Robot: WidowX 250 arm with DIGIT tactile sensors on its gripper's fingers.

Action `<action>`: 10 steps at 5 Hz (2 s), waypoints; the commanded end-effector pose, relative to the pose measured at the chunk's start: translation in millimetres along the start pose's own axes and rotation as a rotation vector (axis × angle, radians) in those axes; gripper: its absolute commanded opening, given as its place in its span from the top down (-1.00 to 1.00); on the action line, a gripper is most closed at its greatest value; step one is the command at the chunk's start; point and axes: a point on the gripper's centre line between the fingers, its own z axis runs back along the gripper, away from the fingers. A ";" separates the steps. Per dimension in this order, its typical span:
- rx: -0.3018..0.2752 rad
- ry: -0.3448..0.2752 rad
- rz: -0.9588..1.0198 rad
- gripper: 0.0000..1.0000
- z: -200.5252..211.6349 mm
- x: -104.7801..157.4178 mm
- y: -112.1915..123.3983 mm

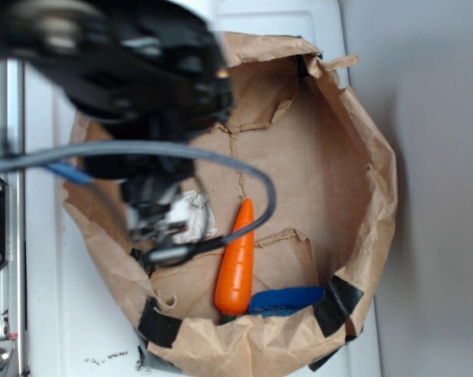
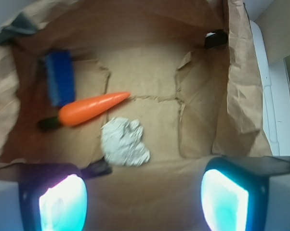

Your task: Grab the white paper.

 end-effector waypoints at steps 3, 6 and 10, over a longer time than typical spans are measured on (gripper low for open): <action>0.114 -0.066 -0.018 -1.00 -74.9 7.4 -31.7; 0.040 -0.011 -0.083 -1.00 -88.5 9.4 -18.8; -0.006 0.026 -0.168 1.00 -120.7 -7.6 -10.1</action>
